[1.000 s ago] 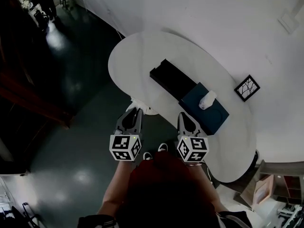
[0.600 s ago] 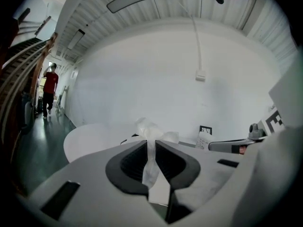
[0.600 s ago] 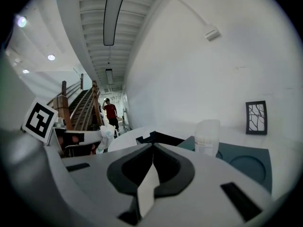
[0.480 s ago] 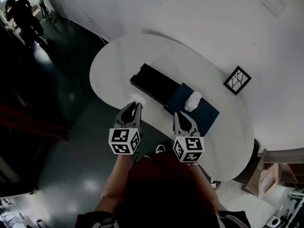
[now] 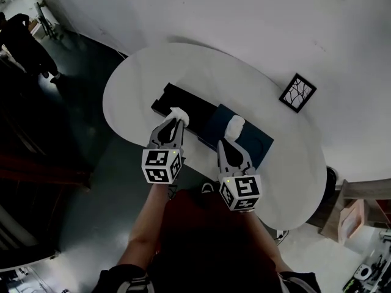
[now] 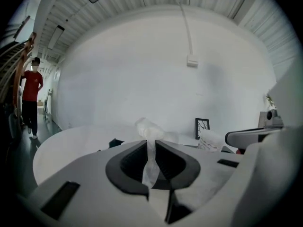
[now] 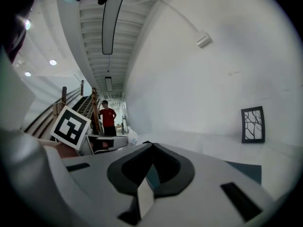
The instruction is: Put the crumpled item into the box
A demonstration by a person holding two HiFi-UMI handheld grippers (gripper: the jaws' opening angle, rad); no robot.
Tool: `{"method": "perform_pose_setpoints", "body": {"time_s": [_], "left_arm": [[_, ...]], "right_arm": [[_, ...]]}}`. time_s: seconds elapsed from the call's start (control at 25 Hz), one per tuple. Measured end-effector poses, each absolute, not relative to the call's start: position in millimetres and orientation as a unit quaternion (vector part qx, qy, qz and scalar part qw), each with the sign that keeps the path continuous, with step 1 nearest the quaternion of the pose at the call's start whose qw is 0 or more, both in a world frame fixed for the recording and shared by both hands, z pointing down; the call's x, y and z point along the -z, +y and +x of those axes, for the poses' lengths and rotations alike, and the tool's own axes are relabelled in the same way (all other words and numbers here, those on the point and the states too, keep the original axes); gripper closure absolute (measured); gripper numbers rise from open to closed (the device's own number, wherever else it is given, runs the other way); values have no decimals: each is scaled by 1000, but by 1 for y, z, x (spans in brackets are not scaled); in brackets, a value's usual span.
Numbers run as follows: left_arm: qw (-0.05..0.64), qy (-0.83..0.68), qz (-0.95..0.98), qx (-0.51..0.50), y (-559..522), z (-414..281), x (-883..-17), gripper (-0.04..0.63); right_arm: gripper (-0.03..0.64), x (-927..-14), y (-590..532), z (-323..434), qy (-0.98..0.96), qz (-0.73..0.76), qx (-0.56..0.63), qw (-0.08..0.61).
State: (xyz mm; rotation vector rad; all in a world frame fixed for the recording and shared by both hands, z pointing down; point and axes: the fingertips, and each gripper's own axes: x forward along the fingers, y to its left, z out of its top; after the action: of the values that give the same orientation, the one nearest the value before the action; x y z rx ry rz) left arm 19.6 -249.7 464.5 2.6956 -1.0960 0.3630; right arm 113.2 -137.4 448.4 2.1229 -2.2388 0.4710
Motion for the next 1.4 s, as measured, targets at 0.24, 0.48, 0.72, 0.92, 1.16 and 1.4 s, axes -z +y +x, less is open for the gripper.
{"method": "perform_pose_setpoints", "body": {"time_s": [0.24,0.48,0.72,0.92,1.16,1.4], "left_arm": [[94,-333,926,-151,-263,43,-475,528],[87,-269,942,-182,-277,61,-490,526],[59,-187,952,-235,-289,79,-509,526],[28,-121,951,-282,-292,88,-526,526],[2,-60,940,-335,-289,96,-543,526],[-40,-16,923,-382,-280,100,-557,526]], "right_arm": [[601,-442,-146,110,-715,684,-144,3],[601,-443,-166,98,-697,703,-142,19],[601,-447,-187,88,-661,735,-148,30],[601,-450,-197,86,-630,760,-155,34],[601,-456,-198,84,-599,783,-165,39],[601,-462,-195,84,-576,797,-178,40]]}}
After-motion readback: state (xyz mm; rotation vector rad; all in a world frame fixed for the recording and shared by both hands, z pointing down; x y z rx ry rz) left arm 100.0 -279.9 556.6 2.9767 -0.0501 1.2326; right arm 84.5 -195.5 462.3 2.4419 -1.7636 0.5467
